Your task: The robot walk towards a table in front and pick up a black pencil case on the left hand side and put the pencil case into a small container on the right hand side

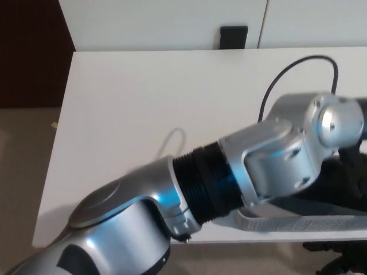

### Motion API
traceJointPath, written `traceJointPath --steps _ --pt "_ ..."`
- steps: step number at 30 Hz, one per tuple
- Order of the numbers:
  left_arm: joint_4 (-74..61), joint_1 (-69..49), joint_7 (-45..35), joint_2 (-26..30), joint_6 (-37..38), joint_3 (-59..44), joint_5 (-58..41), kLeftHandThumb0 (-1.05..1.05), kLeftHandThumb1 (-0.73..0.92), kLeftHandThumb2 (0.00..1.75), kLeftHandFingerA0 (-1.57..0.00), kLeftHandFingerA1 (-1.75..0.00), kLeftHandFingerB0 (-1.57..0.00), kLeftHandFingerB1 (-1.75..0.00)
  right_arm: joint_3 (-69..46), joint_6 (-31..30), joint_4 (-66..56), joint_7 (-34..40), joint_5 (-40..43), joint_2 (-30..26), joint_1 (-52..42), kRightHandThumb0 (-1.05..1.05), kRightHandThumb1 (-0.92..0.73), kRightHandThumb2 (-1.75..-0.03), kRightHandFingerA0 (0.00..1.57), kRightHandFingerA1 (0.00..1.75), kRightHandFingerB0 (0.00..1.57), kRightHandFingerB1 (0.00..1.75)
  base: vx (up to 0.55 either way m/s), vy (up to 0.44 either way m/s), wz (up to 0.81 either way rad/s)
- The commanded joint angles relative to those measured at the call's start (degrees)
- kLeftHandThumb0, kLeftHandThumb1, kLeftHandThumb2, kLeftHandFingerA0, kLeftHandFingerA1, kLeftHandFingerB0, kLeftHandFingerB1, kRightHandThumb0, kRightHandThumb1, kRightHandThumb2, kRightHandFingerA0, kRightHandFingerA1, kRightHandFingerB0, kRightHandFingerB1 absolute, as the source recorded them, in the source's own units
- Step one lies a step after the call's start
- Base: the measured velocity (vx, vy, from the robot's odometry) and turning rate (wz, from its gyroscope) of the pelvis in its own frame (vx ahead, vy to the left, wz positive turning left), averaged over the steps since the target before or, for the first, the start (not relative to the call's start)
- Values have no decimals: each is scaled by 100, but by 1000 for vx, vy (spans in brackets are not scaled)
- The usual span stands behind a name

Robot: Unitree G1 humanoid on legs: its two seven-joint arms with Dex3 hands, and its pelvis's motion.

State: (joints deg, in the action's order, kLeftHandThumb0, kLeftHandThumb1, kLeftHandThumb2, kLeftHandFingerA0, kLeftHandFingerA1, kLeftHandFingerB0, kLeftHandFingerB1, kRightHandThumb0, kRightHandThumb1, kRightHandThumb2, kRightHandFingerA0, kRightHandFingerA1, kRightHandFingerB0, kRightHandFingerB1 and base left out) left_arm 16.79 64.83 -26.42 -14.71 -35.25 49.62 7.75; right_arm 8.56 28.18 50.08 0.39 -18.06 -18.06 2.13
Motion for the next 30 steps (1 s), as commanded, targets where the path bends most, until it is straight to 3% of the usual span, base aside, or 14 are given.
traceJointPath --steps 1,13,19,20,22,24,25,27,28,29,30 --pt "156 430 -484 -35 629 -146 226 -63 31 56 0 0 0 0 -93 -655 13 -150 120 7 307 -32 -59 -57 68 42 58 40 0 0 0" --pt "28 295 -685 -42 482 -272 303 -83 34 60 0 0 0 0 -30 -846 -203 -163 48 -17 288 -31 -60 -57 70 42 58 40 0 0 0" --pt "-686 51 -807 297 356 -370 361 -86 41 54 0 0 0 0 -130 -866 -116 -166 223 155 278 -28 -58 -57 68 43 56 40 0 0 0" --pt "-1218 -56 -894 559 296 -508 349 -78 56 91 0 -9 0 -11 -143 -901 -92 -148 236 198 249 -26 -58 -57 70 44 56 40 0 0 0" --pt "-2221 -274 -1065 989 85 -830 241 -85 61 91 0 -1 0 -7 -193 -858 -49 -127 292 248 173 -26 -56 -57 69 43 56 41 0 0 0" --pt "-3180 -576 -1202 1352 -209 -1130 77 -81 56 90 0 0 0 -9 -257 -726 -5 -126 391 310 -5 -25 -55 -56 66 43 56 41 0 0 0" --pt "-3621 -728 -1248 1477 -444 -1207 18 -88 45 55 0 0 0 0 -232 -680 20 -108 359 301 -140 -29 -56 -56 62 41 53 40 0 0 0" --pt "-4316 -998 -1302 1716 -680 -1401 -86 -89 46 57 0 0 0 0 -179 -727 41 5 249 287 -294 -34 -56 -57 57 40 49 38 0 0 0" --pt "-4948 -1360 -1332 1862 -849 -1756 -325 -93 44 61 0 0 0 0 -246 -860 45 -101 368 344 -406 -44 -45 -76 39 49 32 45 0 0 0" --pt "-5345 -1531 -1401 2051 -885 -1973 -380 -92 51 57 0 0 0 0 -250 -799 200 -73 350 321 -389 -50 -59 -60 30 33 31 32 0 0 0" --pt "-5929 -1784 -1502 2332 -933 -2298 -465 -92 51 57 0 0 0 0 -254 -705 436 -30 323 286 -360 -50 -59 -60 30 33 31 32 0 0 0"
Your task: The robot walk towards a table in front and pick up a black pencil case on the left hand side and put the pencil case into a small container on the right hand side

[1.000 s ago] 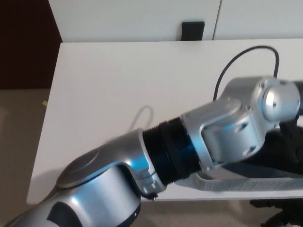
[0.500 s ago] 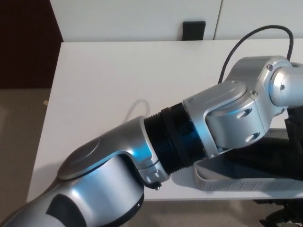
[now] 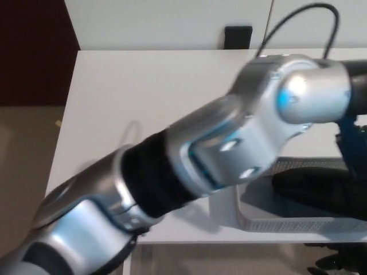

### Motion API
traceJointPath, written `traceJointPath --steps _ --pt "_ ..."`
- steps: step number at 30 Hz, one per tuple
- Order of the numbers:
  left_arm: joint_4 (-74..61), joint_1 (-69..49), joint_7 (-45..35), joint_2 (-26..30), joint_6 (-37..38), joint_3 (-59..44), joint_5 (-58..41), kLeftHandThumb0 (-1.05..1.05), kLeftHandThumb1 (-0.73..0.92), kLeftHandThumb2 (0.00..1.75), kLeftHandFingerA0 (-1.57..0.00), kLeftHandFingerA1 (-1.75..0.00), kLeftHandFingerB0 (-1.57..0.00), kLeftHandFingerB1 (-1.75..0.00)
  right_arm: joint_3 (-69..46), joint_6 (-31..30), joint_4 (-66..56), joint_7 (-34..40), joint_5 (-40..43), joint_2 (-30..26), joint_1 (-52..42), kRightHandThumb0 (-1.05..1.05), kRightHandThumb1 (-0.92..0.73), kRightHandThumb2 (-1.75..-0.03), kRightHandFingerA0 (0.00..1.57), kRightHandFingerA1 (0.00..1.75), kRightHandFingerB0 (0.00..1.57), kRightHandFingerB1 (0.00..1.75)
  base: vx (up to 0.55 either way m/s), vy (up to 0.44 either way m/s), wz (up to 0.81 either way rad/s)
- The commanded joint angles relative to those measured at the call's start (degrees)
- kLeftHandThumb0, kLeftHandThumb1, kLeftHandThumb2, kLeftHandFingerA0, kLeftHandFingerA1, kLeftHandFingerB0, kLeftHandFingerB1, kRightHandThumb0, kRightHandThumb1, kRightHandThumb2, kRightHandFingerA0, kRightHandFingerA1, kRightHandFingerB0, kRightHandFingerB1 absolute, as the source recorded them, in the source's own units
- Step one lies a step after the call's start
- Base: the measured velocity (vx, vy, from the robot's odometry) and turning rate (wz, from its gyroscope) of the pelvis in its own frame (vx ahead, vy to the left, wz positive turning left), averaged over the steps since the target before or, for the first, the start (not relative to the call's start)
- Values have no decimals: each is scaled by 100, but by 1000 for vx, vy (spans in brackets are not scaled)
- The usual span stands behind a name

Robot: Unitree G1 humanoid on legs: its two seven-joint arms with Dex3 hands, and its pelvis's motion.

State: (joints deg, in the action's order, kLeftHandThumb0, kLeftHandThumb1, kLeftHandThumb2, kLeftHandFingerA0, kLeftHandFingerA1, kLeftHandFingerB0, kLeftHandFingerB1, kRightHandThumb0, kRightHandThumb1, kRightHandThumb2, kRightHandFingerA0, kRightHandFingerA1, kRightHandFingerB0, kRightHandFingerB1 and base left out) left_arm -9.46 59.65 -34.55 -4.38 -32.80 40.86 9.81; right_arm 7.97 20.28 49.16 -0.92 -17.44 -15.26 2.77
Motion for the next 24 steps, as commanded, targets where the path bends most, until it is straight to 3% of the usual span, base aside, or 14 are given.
traceJointPath --steps 1,4,5,7,8,14,16,18,21,22,23,24 --pt "-3752 -1574 -700 1398 -1317 -1554 -742 -97 46 65 0 0 0 -1 -124 150 604 72 189 -48 -603 -29 -40 -95 8 49 8 48 0 0 0" --pt "-4947 -2480 -967 1700 -1498 -2718 -1261 -95 46 66 0 0 0 -2 -45 -106 385 137 42 -158 -910 -32 -36 -94 7 50 7 48 0 0 0" --pt "-5024 -2689 -1032 1804 -1308 -2972 -1425 -95 47 66 0 0 0 -2 -6 -122 392 75 3 -215 -941 -65 -66 -61 20 30 22 29 0 0 0" --pt "-5054 -3113 -1105 2033 -847 -3463 -1843 -92 46 62 0 0 0 -5 21 -103 468 -19 -8 -265 -995 -64 -65 -60 19 29 18 27 0 0 0" --pt "-5054 -3761 -1245 2446 -214 -4340 -2561 -79 44 85 0 -1 0 0 -61 -111 676 -177 122 -262 -1007 -34 -39 -95 0 47 0 45 0 0 0" --pt "-5054 -6153 -1726 3340 937 -6824 -4633 -86 46 90 0 -2 0 0 -83 -116 1036 -143 99 -342 -1058 -35 -41 -97 0 47 0 46 0 0 0" --pt "-5054 -7212 -2016 3206 1631 -7312 -4664 -85 45 90 0 -5 0 0 -155 -160 1006 -190 177 -371 -1148 -35 -42 -98 0 47 0 46 0 0 0" --pt "-5054 -8239 -2313 2559 2486 -7618 -4465 -82 43 94 -4 -11 -7 0 -208 -226 1083 -167 205 -421 -1188 -34 -43 -98 0 47 0 45 0 0 0" --pt "-5054 -9397 -3227 2181 2205 -8593 -4976 -82 46 94 -5 -6 -12 0 -339 -365 1232 -183 336 -399 -1176 -34 -43 -98 0 47 0 45 0 0 0" --pt "-4804 -9703 -3685 2061 2345 -8906 -5115 -97 54 57 -7 -32 -8 -27 -354 -430 1338 -184 343 -403 -1136 -35 -42 -98 0 47 0 46 0 0 0" --pt "-4344 -10112 -4408 1950 2500 -9311 -5293 -95 56 58 -9 -31 -12 -26 -404 -552 1486 -196 388 -394 -1072 -35 -40 -97 0 47 0 45 0 0 0" --pt "-3937 -10451 -4980 1985 2467 -9571 -5333 -39 9 84 -1 -50 0 -48 -472 -627 1575 -226 458 -385 -1035 -35 -41 -97 0 47 0 45 0 0 0"
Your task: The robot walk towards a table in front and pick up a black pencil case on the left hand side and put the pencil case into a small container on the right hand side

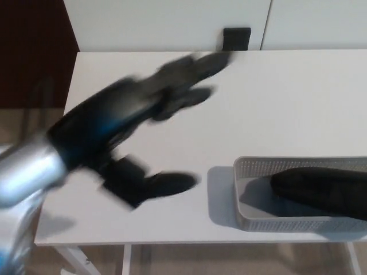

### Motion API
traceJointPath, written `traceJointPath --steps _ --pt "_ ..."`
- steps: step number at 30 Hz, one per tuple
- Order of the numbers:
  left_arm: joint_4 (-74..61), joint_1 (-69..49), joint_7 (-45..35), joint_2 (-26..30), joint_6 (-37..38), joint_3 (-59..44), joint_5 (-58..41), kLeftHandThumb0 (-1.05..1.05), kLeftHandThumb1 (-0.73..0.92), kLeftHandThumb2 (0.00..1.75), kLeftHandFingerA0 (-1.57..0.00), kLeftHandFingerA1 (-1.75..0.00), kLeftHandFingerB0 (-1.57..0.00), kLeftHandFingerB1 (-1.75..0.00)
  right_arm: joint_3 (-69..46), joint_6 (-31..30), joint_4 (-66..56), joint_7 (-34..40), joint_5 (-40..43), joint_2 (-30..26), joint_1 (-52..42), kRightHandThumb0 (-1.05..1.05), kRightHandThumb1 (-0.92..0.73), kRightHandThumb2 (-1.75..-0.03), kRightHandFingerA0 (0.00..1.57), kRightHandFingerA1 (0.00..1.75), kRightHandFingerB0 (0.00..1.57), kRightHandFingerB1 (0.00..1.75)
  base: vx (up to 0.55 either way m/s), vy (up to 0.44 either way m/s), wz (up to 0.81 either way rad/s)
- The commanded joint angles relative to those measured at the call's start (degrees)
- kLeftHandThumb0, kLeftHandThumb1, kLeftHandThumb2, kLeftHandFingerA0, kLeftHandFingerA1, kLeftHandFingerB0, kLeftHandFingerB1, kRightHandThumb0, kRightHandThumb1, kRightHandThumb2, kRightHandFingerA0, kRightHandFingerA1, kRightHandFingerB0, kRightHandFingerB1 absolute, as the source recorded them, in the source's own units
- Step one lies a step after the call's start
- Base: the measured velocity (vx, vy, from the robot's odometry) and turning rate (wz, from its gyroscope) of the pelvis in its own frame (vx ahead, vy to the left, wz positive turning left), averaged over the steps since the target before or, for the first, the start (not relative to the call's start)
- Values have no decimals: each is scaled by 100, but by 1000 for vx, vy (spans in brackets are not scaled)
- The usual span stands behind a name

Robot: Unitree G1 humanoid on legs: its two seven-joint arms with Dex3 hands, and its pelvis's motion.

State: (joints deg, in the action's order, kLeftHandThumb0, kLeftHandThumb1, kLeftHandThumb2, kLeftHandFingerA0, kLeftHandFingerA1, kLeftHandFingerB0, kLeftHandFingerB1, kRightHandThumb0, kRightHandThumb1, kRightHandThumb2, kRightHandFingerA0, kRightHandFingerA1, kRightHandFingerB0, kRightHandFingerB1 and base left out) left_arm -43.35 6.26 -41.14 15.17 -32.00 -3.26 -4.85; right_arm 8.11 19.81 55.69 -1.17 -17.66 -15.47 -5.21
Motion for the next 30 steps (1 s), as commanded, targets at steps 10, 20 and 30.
traceJointPath --steps 10,20,30 --pt "1402 -7370 -5136 1301 3782 -4806 -2241 -79 48 55 -34 -39 -32 -33 -743 -882 1285 -263 657 -382 -75 -67 -68 -61 17 28 21 28 0 0 0" --pt "2695 -7471 -4151 1709 4473 -3873 -485 -68 43 54 -49 -46 -40 -38 -884 -789 1363 -221 644 -486 78 -63 -66 -60 18 28 22 28 0 0 0" --pt "6259 -3409 -185 906 2671 -710 1615 -84 53 95 0 -19 -6 -20 -1142 -399 1293 -128 713 -427 45 -61 -65 -59 29 32 25 30 0 0 0"
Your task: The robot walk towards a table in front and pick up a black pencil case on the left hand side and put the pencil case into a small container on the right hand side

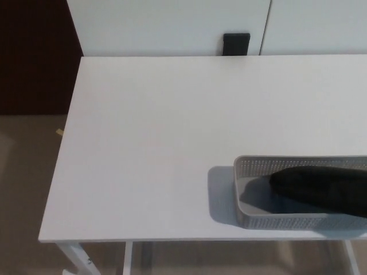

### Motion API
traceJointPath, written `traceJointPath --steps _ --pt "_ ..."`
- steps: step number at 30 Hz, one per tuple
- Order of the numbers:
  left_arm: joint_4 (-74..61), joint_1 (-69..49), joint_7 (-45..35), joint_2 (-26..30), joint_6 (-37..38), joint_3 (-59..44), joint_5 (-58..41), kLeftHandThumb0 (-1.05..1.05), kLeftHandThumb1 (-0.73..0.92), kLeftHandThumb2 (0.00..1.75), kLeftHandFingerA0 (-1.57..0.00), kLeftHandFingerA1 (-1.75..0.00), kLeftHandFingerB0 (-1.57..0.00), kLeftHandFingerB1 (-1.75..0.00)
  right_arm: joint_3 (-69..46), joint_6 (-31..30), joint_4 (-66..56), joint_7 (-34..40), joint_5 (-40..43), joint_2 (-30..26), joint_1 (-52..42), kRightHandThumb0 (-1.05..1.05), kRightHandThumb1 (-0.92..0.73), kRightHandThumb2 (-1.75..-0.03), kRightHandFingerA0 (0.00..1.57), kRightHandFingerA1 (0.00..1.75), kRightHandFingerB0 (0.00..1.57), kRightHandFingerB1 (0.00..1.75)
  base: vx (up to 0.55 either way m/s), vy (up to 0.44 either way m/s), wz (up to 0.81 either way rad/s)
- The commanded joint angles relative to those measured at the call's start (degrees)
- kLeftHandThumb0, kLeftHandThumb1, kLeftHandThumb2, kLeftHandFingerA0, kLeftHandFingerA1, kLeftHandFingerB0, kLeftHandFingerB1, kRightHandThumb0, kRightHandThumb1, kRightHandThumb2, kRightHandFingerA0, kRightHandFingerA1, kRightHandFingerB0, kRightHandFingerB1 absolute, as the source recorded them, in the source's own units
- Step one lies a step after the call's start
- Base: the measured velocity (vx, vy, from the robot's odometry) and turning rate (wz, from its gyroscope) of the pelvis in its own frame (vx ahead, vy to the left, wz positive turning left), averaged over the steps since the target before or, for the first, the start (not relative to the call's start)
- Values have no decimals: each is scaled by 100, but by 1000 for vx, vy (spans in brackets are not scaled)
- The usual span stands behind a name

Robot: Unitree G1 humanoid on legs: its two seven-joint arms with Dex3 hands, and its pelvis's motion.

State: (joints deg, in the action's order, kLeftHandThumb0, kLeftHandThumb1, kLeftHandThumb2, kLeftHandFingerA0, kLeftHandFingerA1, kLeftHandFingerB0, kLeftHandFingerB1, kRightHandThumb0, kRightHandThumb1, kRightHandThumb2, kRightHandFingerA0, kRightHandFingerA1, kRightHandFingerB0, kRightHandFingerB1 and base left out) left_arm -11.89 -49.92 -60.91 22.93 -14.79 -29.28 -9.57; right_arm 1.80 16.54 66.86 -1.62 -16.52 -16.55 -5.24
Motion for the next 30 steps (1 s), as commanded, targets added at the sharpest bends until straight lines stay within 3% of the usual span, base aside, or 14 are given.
traceJointPath --steps 1,2,3,4,7,8,9,10,15,16,21,27,28,30 --pt "3500 2543 1931 130 882 1973 2103 -86 54 96 0 -17 -1 -18 -531 -61 166 -91 603 -319 44 -61 -65 -59 30 32 25 30 0 0 0" --pt "3993 2939 2251 72 776 1950 2071 -81 55 79 0 -22 -2 -22 -572 -11 168 -157 643 -305 39 -58 -65 -59 30 33 24 30 0 0 0" --pt "4426 3275 2584 -5 675 1882 2025 -81 55 79 0 -22 -2 -22 -615 44 174 -237 693 -290 37 -58 -65 -59 30 33 24 30 0 0 0" --pt "4836 3526 2720 -81 757 1774 1869 -77 58 96 0 -28 -5 -31 -605 51 165 -220 673 -278 32 -59 -65 -59 30 33 24 30 0 0 0" --pt "5598 3960 3484 -305 940 1673 1761 -71 64 94 -4 -38 -7 -35 -567 138 153 -136 601 -212 37 -60 -64 -59 30 33 25 30 0 0 0" --pt "5774 3994 4012 -420 923 1891 2035 -80 78 65 -12 -32 -10 -25 -575 167 118 -110 608 -160 45 -60 -64 -59 31 32 26 30 0 0 0" --pt "5903 4049 4140 -427 954 2011 2137 -80 59 102 -3 -41 -3 -28 -578 163 102 -99 605 -151 67 -60 -64 -59 31 33 26 30 0 0 0" --pt "6074 4129 4248 -417 1005 2159 2242 -80 59 102 -3 -41 -3 -28 -581 152 85 -86 599 -147 99 -60 -64 -59 31 33 26 30 0 0 0" --pt "6351 4304 4140 -412 1678 2221 2031 -75 59 98 -9 -46 -1 -34 -721 10 128 -262 733 -144 383 -58 -65 -59 31 32 24 29 0 0 0" --pt "6368 4319 4030 -313 1696 2329 2074 -75 58 99 -2 -40 -1 -30 -732 46 89 -284 737 -159 408 -57 -66 -60 29 31 24 29 0 0 0" --pt "6500 4384 3973 -101 1610 2637 2124 -87 64 101 -7 -34 -6 -17 -662 146 7 -50 551 -143 362 -59 -67 -60 28 30 22 28 0 0 0" --pt "6991 4607 4127 -51 1954 2807 2011 -78 58 101 -1 -41 0 -26 -701 214 -72 95 560 -102 353 -57 -66 -60 28 31 21 28 0 0 0" --pt "6997 4618 4149 -59 1938 2828 2002 -87 63 100 -7 -37 -6 -20 -709 233 -53 116 565 -97 361 -63 -56 -76 22 39 18 37 0 0 0" --pt "7067 4665 4214 -43 1997 2892 2004 -78 59 101 -2 -42 -1 -26 -737 241 -37 122 589 -89 395 -62 -56 -76 22 39 18 37 0 0 0"
